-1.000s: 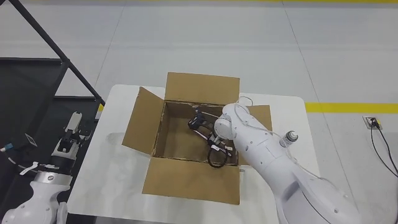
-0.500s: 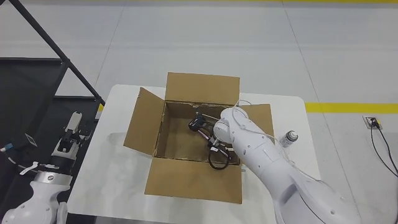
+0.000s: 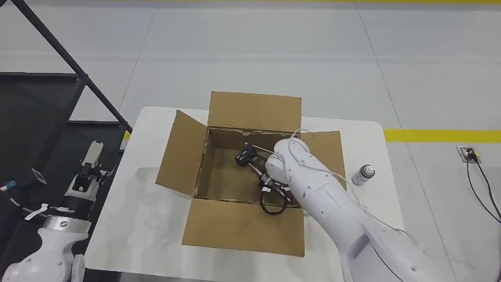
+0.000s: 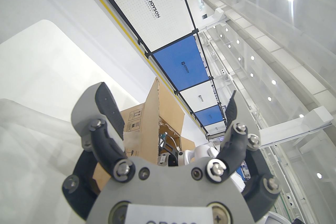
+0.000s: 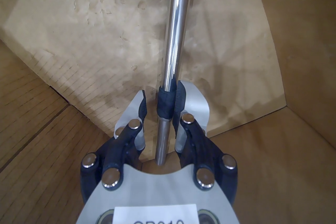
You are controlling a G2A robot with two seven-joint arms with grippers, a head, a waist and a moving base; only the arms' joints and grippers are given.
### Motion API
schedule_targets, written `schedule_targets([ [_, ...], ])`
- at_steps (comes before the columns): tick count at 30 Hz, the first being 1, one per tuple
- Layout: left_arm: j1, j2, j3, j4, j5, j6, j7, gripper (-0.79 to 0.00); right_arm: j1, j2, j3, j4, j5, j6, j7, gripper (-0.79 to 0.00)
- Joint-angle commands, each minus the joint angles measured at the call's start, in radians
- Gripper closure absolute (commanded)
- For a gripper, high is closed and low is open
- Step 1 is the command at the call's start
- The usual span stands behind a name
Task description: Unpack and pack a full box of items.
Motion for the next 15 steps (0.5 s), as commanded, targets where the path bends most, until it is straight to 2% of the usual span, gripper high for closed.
schedule_targets([
  [1,0.0,0.0,0.0,0.0,0.0,0.0,0.0,-0.785,-0.001,-0.003,0.0,0.007,-0.002,-0.001,0.003,-0.222],
  [3,0.0,0.0,0.0,0.0,0.0,0.0,0.0,-0.785,0.0,-0.006,0.001,0.014,-0.003,0.0,0.004,-0.157],
  [4,0.0,0.0,0.0,0.0,0.0,0.0,0.0,-0.785,0.0,-0.008,0.002,0.016,-0.004,0.0,0.003,-0.058],
  [5,0.0,0.0,0.0,0.0,0.0,0.0,0.0,-0.785,0.0,-0.009,0.003,0.019,-0.003,0.0,0.001,0.0],
  [15,0.0,0.0,0.0,0.0,0.0,0.0,0.0,-0.785,0.026,-0.005,0.031,0.012,0.016,-0.069,-0.062,0.0],
])
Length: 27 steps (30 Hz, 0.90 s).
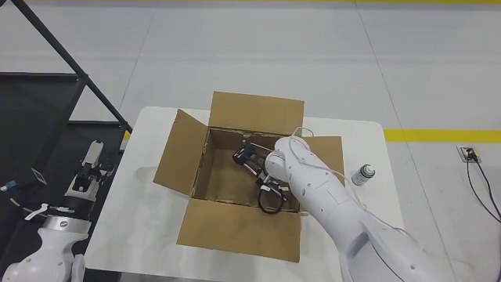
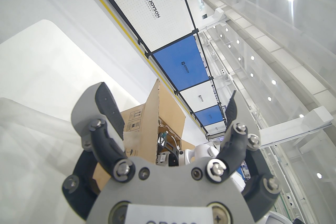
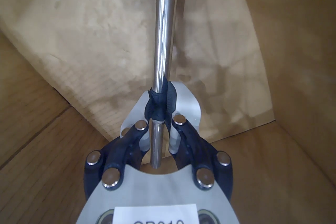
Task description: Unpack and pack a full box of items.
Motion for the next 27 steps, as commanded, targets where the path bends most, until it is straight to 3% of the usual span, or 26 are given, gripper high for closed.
schedule_targets([
  [1,0.0,0.0,0.0,0.0,0.0,0.0,0.0,-0.785,0.009,0.004,0.008,-0.011,0.005,-0.02,-0.014,0.0],
  [9,0.0,0.0,0.0,0.0,0.0,0.0,0.0,-0.785,0.028,0.041,0.056,-0.107,0.026,-0.071,-0.022,0.0],
  [16,0.0,0.0,0.0,0.0,0.0,0.0,0.0,-0.785,-0.01,0.124,0.151,-0.33,0.027,-0.098,0.004,0.0],
  [21,0.0,0.0,0.0,0.0,0.0,0.0,0.0,-0.785,-0.137,0.231,0.316,-0.714,-0.043,-0.017,0.137,0.0],
  [27,0.0,0.0,0.0,0.0,0.0,0.0,0.0,-0.785,-0.478,0.344,0.607,-1.363,-0.135,0.067,0.393,0.0],
])
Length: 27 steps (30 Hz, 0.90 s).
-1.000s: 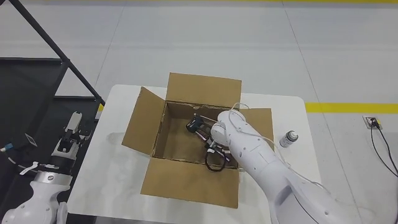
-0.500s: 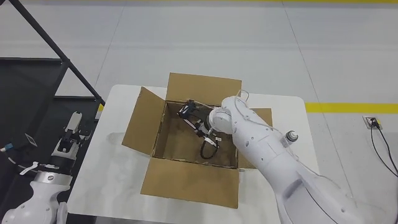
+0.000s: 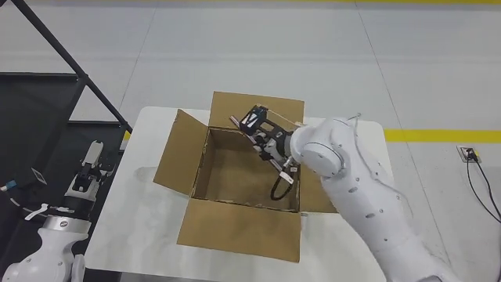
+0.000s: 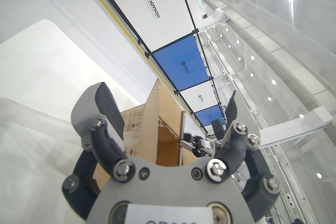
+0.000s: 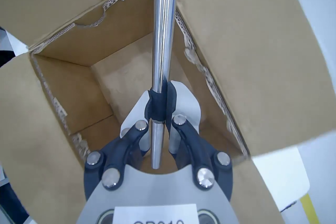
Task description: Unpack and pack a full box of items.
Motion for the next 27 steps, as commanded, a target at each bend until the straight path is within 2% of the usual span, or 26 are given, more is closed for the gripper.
schedule_targets([
  [1,0.0,0.0,0.0,0.0,0.0,0.0,0.0,-0.785,-0.121,0.023,0.095,-0.224,-0.012,0.008,0.059,0.0],
  [4,0.0,0.0,0.0,0.0,0.0,0.0,0.0,-0.785,-0.229,0.045,0.188,-0.378,-0.03,0.022,0.089,0.0],
  [9,0.0,0.0,0.0,0.0,0.0,0.0,0.0,-0.785,-0.357,0.067,0.31,-0.533,-0.044,0.058,0.105,0.0],
  [15,0.0,0.0,0.0,0.0,0.0,0.0,0.0,-0.785,-0.516,0.086,0.453,-0.663,-0.142,0.194,0.12,0.0],
  [22,0.0,0.0,0.0,0.0,0.0,0.0,0.0,-0.785,-0.706,0.096,0.594,-0.721,-0.121,0.276,0.081,0.0],
  [27,0.0,0.0,0.0,0.0,0.0,0.0,0.0,-0.785,-0.778,0.102,0.649,-0.663,-0.092,0.308,0.077,0.0],
])
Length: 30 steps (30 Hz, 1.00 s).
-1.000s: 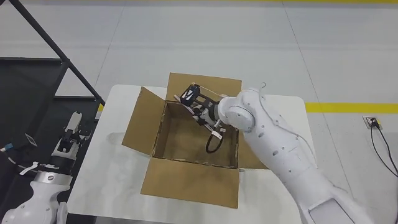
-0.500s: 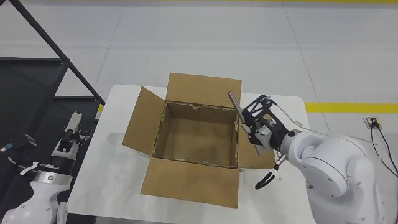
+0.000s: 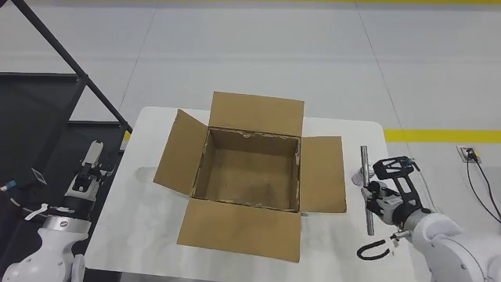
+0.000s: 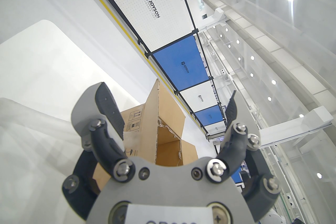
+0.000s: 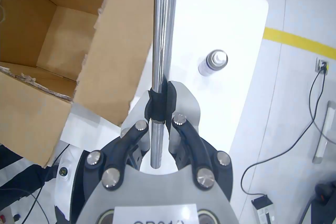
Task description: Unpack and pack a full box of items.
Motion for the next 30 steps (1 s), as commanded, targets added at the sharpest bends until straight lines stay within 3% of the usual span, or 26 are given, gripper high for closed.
schedule_targets([
  [1,0.0,0.0,0.0,0.0,0.0,0.0,0.0,-0.785,-0.014,0.002,0.01,0.036,0.012,0.01,-0.003,0.0],
  [11,0.0,0.0,0.0,0.0,0.0,0.0,0.0,-0.785,0.016,0.018,0.005,0.267,0.07,-0.055,-0.009,0.0],
  [21,0.0,0.0,0.0,0.0,0.0,0.0,0.0,-0.785,0.185,0.034,-0.079,0.513,0.028,-0.067,0.077,0.0],
  [30,0.0,0.0,0.0,0.0,0.0,0.0,0.0,-0.785,0.265,0.046,-0.111,0.699,0.001,-0.077,0.019,0.0],
])
